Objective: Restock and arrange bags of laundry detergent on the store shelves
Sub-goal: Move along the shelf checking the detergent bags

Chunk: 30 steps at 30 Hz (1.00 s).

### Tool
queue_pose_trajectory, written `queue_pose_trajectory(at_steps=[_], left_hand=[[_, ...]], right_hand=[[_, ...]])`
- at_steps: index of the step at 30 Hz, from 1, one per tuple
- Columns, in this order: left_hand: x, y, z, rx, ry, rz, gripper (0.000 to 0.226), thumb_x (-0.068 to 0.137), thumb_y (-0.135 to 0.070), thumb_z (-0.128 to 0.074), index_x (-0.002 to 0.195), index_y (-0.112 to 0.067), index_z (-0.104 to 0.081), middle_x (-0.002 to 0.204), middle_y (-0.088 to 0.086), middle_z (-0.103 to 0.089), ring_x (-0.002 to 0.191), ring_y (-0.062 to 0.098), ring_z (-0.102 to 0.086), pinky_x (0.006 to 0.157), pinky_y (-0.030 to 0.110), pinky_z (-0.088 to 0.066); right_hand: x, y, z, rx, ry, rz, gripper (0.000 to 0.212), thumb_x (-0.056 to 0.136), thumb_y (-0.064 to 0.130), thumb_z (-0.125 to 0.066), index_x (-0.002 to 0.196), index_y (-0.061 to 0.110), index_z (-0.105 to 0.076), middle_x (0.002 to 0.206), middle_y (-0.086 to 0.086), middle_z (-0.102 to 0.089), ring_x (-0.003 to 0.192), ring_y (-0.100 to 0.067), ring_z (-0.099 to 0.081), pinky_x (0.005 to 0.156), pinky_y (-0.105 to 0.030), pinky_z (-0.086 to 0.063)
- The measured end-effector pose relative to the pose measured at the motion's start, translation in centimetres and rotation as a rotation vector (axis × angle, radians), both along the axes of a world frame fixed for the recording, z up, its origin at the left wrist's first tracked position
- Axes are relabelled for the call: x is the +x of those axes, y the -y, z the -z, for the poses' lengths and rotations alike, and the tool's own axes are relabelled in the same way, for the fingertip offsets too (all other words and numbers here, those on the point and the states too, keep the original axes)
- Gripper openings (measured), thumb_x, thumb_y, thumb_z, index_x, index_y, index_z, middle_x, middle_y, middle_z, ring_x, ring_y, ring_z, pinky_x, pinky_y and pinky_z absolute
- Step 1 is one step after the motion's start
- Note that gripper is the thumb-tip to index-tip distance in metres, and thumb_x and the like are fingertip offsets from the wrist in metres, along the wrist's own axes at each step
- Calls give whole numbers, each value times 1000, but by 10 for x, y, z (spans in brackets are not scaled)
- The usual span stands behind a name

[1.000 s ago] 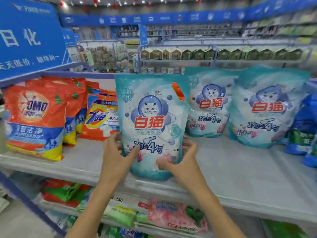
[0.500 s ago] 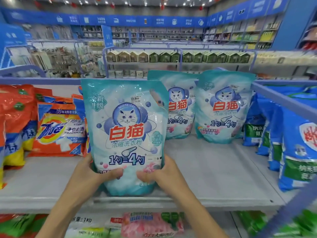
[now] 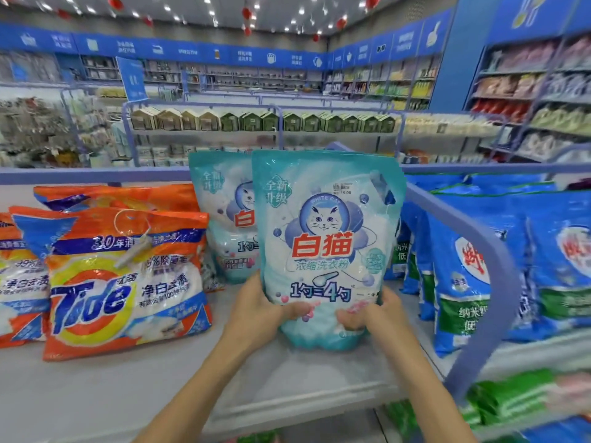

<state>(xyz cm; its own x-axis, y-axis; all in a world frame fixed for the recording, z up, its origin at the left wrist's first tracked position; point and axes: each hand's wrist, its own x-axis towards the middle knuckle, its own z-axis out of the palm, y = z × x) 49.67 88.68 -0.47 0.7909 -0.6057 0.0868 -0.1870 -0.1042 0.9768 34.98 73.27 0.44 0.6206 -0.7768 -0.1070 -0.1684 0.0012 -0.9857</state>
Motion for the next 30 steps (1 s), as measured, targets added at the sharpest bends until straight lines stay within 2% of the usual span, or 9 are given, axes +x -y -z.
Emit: queue_pose_trajectory(at_steps=[3,5,7,10,13,16,19,26,30], left_hand=[[11,40,2,11,33,14,62,55,-18,-98,109,-19,-69,94,-8,-80,88,10,-76,80,35,-63],[16,58,6,15,58,-10,67,50,-24,-99,111,-19,-70,97,-9,-79,89,7,-76,80,33,-63],[17,72,9,5,77,-43,64,51,-21,-99,109,-21,-71,96,-12,-79,88,3,-74,79,29,-62],[21,87,9,2,90,-75,67,48,-38,-98,108,-27,-70,98,-15,-78,91,1,-73,81,29,-60],[25,96,13,-7,100,-81,77,41,-53,-96,110,-32,-70,105,-13,-76,97,6,-73,84,36,-61],[22,97,15,-20,106,-88,71,45,-45,-98,108,-32,-70,104,-15,-76,96,5,-73,84,36,-62],[18,97,17,-58,99,-111,53,52,-25,-98,95,-32,-68,95,-18,-76,90,2,-72,81,31,-61],[12,98,21,-43,94,-124,79,56,-28,-98,121,-20,-55,111,-18,-68,104,2,-67,92,28,-56],[4,96,15,43,122,-120,78,65,-27,-95,128,-14,-50,119,-10,-65,109,11,-63,83,17,-47]], right_hand=[[11,27,0,-15,6,99,40,74,-20,-68,91,15,-70,80,3,-79,82,-19,-74,68,-31,-61],[24,42,0,-26,-1,163,35,81,-18,-61,96,12,-69,83,0,-77,77,-16,-71,57,-24,-56],[38,56,1,-95,-84,187,30,84,-5,-66,110,10,-66,101,-8,-74,87,-24,-69,67,-26,-55],[55,70,3,-118,-112,213,51,76,-4,-66,124,11,-56,116,-11,-69,101,-31,-67,88,-44,-58],[57,77,1,-86,-54,258,56,78,-13,-56,127,13,-53,113,-8,-68,99,-28,-66,82,-39,-58],[58,82,9,-68,19,296,42,88,-9,-53,124,13,-56,103,-3,-68,86,-17,-66,64,-26,-52],[60,85,15,-88,52,308,31,95,1,-52,123,15,-57,104,-2,-70,91,-20,-69,65,-28,-54],[56,80,6,-110,23,263,53,83,-16,-53,121,21,-52,92,12,-63,79,-2,-58,61,-21,-44],[42,65,9,-165,-4,231,54,77,-5,-63,124,20,-51,107,3,-66,102,-23,-65,86,-36,-54]])
